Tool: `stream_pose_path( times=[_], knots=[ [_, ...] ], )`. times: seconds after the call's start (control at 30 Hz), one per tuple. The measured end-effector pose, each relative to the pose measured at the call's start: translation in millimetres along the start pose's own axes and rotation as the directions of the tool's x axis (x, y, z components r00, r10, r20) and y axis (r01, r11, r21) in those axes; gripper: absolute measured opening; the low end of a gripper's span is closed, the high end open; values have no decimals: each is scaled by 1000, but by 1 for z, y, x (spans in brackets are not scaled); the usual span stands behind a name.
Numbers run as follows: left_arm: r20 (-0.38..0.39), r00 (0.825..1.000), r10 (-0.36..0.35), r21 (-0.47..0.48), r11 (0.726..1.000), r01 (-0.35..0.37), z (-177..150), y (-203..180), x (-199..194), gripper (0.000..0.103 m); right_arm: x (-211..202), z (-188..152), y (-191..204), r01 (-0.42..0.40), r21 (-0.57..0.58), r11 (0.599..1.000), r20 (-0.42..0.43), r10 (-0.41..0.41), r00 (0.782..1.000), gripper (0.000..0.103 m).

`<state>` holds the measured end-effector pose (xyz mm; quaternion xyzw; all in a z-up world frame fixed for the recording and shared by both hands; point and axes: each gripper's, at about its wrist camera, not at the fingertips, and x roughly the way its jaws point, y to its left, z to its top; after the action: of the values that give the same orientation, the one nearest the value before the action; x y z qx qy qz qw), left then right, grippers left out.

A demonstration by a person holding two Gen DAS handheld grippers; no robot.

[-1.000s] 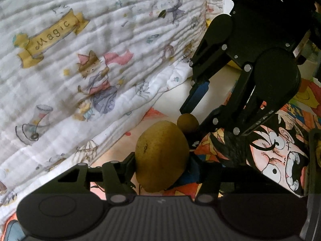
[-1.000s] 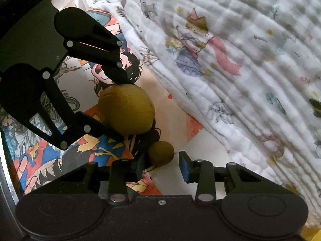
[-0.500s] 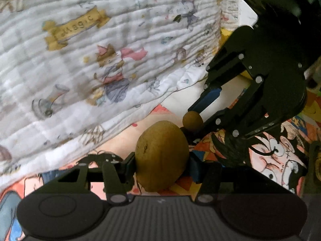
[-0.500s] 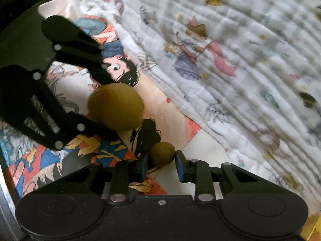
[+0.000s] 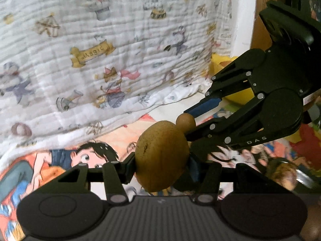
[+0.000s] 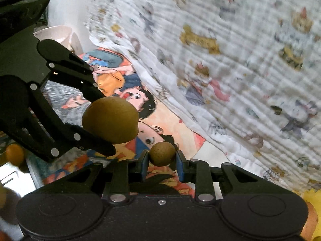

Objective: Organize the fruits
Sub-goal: 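Close the left tool on the large brown kiwi while the right tool grasps the small brown fruit, then carry the kiwi with the left tool while the right tool carries the small fruit over the tray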

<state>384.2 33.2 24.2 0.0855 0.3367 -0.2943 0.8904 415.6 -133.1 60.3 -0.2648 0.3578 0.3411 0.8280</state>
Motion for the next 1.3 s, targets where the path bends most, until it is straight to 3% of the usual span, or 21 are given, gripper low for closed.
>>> stream_pose_path(
  times=[0.37,0.47,0.87,1.1,1.3],
  knots=[
    [18,1000,16,-28,999,-16,-15,-28,-47,57,-51,-18,38,-8,-43,999,72,12,997,30],
    [8,1000,1,-56,998,0,-20,-35,-54,58,-65,-25,47,-10,-50,999,79,14,997,30],
    [-21,998,-53,-17,998,53,-35,-79,-72,58,-108,-60,78,-23,-72,997,101,30,994,30],
    [-69,996,-65,29,997,67,-49,-103,-76,58,-113,-86,99,-49,-113,992,60,57,997,30],
    [-119,991,-58,2,998,59,-57,-107,-74,58,-112,-104,108,-74,-117,990,28,77,997,30]
  ],
)
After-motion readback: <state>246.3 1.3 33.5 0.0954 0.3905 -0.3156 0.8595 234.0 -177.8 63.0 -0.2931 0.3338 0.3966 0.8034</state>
